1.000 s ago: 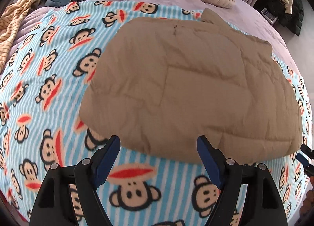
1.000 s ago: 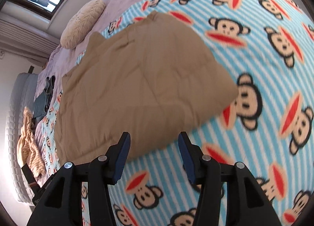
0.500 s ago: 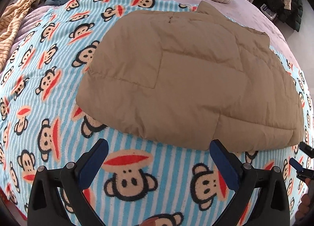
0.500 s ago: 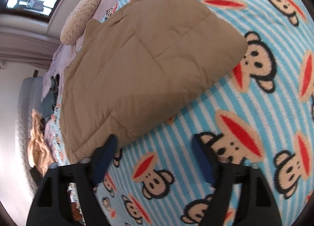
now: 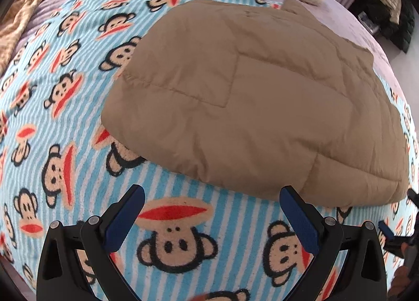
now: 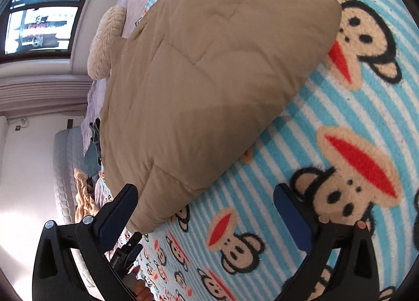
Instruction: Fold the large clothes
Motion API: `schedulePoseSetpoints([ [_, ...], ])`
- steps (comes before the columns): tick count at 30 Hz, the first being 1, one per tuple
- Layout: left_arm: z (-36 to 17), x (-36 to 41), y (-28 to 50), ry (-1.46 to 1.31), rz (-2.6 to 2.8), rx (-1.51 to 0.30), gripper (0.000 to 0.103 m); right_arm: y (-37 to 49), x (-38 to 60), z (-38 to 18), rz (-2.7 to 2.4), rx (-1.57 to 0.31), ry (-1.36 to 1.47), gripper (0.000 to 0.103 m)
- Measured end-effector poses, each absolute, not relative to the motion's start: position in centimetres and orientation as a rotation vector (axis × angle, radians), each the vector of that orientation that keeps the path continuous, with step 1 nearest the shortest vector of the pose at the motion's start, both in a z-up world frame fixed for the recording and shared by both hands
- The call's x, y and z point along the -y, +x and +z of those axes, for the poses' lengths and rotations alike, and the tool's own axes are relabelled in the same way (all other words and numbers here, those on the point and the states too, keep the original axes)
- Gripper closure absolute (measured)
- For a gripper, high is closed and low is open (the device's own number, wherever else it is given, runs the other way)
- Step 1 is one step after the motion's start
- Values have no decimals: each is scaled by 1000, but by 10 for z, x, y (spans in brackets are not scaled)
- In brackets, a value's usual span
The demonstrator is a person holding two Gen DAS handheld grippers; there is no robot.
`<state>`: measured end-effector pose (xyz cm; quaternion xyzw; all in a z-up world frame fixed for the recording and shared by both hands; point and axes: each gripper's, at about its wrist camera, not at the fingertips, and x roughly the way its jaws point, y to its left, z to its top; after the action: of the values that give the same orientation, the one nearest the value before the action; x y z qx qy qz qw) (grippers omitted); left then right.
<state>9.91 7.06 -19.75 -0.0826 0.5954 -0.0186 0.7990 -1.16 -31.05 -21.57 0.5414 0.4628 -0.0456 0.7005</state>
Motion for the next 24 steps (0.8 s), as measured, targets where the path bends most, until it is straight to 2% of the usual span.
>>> schedulePoseSetpoints([
  [14,-228,-122,104,-697,-195,-1243,0,3,330,-219,4,-990,1310,0],
  [24,-238,-112,139,-754,-230,-1198,0,40,329,-227,76,-932,1367,0],
])
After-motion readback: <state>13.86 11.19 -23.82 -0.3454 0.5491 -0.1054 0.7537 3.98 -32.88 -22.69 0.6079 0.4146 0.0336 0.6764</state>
